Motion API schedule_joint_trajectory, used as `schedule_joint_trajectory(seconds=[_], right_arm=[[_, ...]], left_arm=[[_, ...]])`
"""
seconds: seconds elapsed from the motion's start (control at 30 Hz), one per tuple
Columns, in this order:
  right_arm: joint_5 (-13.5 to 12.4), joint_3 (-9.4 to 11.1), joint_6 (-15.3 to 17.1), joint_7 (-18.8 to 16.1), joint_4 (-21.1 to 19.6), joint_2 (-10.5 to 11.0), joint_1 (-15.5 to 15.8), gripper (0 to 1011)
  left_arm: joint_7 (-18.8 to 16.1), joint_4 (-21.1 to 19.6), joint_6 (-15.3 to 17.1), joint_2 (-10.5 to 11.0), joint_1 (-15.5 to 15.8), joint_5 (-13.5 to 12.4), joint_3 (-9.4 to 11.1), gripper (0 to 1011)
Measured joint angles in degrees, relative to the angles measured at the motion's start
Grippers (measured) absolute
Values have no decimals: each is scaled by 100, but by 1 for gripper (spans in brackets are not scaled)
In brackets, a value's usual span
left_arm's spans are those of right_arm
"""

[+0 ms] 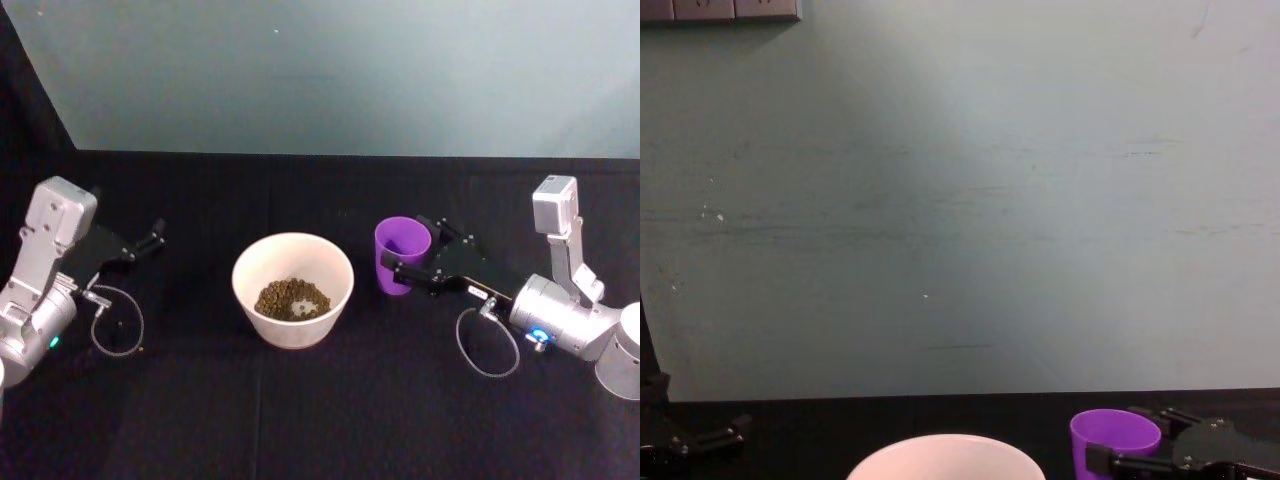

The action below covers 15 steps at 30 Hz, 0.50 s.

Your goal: Pick up the cup and pour the mung beans from the cup into the bowl.

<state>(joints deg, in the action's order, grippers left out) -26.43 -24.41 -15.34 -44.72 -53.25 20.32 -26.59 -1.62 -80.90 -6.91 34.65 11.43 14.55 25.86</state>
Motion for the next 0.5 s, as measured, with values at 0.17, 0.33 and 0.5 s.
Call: schedule_joint_trajectory(seconds=[0.17,0.33,0.5], right_arm=[[3,0,0,2,-1,0,3,1002],[5,0,0,4,-1,0,2,1002],[-97,35,33,-65,-206,67,74,1002]], left_arm=[[0,0,0,0,0,0,0,1011],[0,0,0,0,0,0,0,1011],[0,0,0,0,0,0,0,1012]])
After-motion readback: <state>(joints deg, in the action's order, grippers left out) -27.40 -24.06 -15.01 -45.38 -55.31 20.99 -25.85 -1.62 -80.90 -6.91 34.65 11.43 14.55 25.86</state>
